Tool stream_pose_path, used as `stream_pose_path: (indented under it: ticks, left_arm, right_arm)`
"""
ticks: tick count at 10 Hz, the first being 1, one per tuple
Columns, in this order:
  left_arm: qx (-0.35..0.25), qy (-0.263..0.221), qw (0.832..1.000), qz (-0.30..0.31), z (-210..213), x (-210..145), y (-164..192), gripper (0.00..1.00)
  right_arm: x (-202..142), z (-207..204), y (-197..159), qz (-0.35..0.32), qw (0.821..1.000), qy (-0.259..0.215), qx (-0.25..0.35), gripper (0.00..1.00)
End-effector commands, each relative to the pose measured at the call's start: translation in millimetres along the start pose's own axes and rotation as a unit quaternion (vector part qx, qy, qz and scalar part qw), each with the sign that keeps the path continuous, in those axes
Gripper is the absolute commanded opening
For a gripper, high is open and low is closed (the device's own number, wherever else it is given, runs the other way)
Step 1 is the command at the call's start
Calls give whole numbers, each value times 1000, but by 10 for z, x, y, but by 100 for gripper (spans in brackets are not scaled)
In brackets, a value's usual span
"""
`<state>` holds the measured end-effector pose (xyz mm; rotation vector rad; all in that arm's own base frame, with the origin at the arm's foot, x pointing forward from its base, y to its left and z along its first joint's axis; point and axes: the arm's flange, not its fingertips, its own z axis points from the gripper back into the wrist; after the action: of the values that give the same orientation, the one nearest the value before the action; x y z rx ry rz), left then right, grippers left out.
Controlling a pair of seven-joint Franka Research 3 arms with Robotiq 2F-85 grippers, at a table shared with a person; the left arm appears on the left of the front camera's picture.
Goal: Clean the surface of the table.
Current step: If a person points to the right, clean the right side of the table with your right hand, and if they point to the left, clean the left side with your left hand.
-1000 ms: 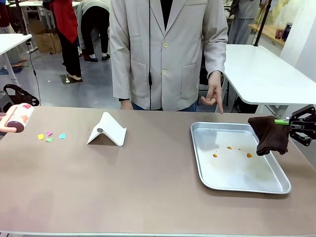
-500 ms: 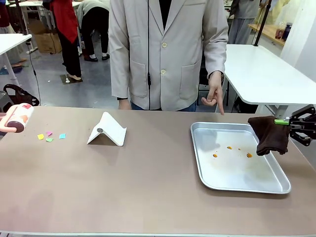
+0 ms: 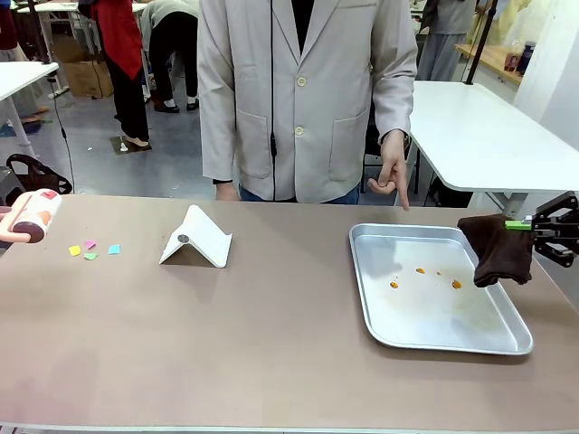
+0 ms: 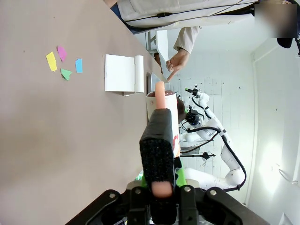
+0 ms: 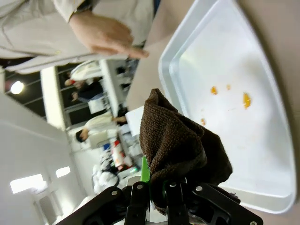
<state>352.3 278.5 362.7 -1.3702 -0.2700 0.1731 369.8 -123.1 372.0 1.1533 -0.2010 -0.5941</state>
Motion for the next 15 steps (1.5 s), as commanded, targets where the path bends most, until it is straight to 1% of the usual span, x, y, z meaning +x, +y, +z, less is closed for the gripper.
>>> stream_pose_path:
  ticks: [1, 2, 3, 5, 7, 8, 9, 11, 14, 15]
  left_arm:
    - [-9, -6, 1000, 2, -2, -9, -38, 0]
    - [-9, -6, 1000, 2, -2, -9, -38, 0]
    - [-9, -6, 1000, 2, -2, -9, -38, 0]
    - [-9, -6, 1000, 2, -2, -9, -38, 0]
    - [-9, -6, 1000, 2, -2, -9, -38, 0]
    - [-9, -6, 1000, 2, -2, -9, -38, 0]
    - [-9, -6, 1000, 2, -2, -9, -38, 0]
    - [-9, -6, 1000, 2, -2, -9, -38, 0]
    - [-9, -6, 1000, 2, -2, -9, -38, 0]
    - [-9, -6, 1000, 2, -2, -9, -38, 0]
  right_arm:
    - [-85, -28, 353, -9, 994, -33, -106, 11]
    - [-63, -134, 424, -9, 986, -58, -155, 11]
    - [-10, -398, 490, -3, 972, -91, -219, 11]
    - [-5, -409, 493, -4, 970, -96, -224, 11]
    - [-16, -538, 553, 7, 953, -134, -273, 11]
    - [-16, -630, 584, 20, 945, -142, -295, 11]
    - [42, -740, 591, 18, 934, -150, -324, 11]
    - [133, -922, 571, 24, 920, -152, -360, 11]
    - [233, -1232, 445, 21, 921, -117, -371, 11]
    - [248, -1331, 405, 16, 925, -107, -364, 11]
